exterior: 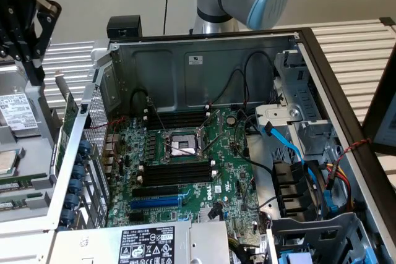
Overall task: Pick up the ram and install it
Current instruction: 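Reach for the ram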
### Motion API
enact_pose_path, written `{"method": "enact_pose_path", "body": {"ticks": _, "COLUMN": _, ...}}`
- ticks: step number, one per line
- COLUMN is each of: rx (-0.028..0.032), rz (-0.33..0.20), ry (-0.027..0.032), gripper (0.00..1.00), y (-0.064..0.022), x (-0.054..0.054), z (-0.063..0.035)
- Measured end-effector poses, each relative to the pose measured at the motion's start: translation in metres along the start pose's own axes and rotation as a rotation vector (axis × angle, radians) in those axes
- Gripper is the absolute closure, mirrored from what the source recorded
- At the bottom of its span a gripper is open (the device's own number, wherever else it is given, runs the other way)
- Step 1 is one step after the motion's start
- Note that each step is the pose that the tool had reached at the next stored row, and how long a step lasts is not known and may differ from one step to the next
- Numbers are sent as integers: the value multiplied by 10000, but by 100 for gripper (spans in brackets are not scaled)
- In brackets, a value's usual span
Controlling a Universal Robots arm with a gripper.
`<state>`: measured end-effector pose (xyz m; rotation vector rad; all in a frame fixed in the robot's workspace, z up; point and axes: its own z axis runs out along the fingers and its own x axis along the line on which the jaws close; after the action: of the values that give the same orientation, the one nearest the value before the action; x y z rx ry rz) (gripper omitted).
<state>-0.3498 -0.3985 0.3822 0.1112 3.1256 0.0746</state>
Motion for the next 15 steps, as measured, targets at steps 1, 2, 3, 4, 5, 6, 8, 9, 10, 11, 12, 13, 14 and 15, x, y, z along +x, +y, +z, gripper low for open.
{"method": "enact_pose_path", "body": {"ticks": 1, "rx": 1, "rz": 0, "ry": 21, "gripper": 89, "y": -3, "x": 44, "z": 2}}
{"method": "enact_pose_path", "body": {"ticks": 2, "rx": 2, "rz": 2, "ry": 38, "gripper": 89, "y": -6, "x": 88, "z": 5}}
{"method": "enact_pose_path", "body": {"ticks": 3, "rx": 3, "rz": 3, "ry": 55, "gripper": 89, "y": -9, "x": 132, "z": 8}}
{"method": "enact_pose_path", "body": {"ticks": 4, "rx": 5, "rz": 4, "ry": 69, "gripper": 89, "y": -12, "x": 178, "z": 11}}
{"method": "enact_pose_path", "body": {"ticks": 5, "rx": 5, "rz": 4, "ry": 79, "gripper": 89, "y": -15, "x": 223, "z": 15}}
{"method": "enact_pose_path", "body": {"ticks": 6, "rx": 6, "rz": 5, "ry": 85, "gripper": 89, "y": -18, "x": 269, "z": 18}}
{"method": "enact_pose_path", "body": {"ticks": 8, "rx": 6, "rz": 4, "ry": 93, "gripper": 89, "y": -24, "x": 358, "z": 22}}
{"method": "enact_pose_path", "body": {"ticks": 9, "rx": 7, "rz": 5, "ry": 108, "gripper": 89, "y": -34, "x": 506, "z": 29}}
{"method": "enact_pose_path", "body": {"ticks": 10, "rx": 7, "rz": 6, "ry": 113, "gripper": 89, "y": -36, "x": 549, "z": 31}}
{"method": "enact_pose_path", "body": {"ticks": 11, "rx": 8, "rz": 7, "ry": 119, "gripper": 89, "y": -38, "x": 589, "z": 33}}
{"method": "enact_pose_path", "body": {"ticks": 12, "rx": 9, "rz": 6, "ry": 125, "gripper": 89, "y": -41, "x": 630, "z": 35}}
{"method": "enact_pose_path", "body": {"ticks": 13, "rx": 9, "rz": 5, "ry": 127, "gripper": 89, "y": -43, "x": 673, "z": 38}}
{"method": "enact_pose_path", "body": {"ticks": 14, "rx": 9, "rz": 6, "ry": 129, "gripper": 89, "y": -45, "x": 711, "z": 40}}
{"method": "enact_pose_path", "body": {"ticks": 15, "rx": 9, "rz": 6, "ry": 134, "gripper": 89, "y": -47, "x": 739, "z": 42}}
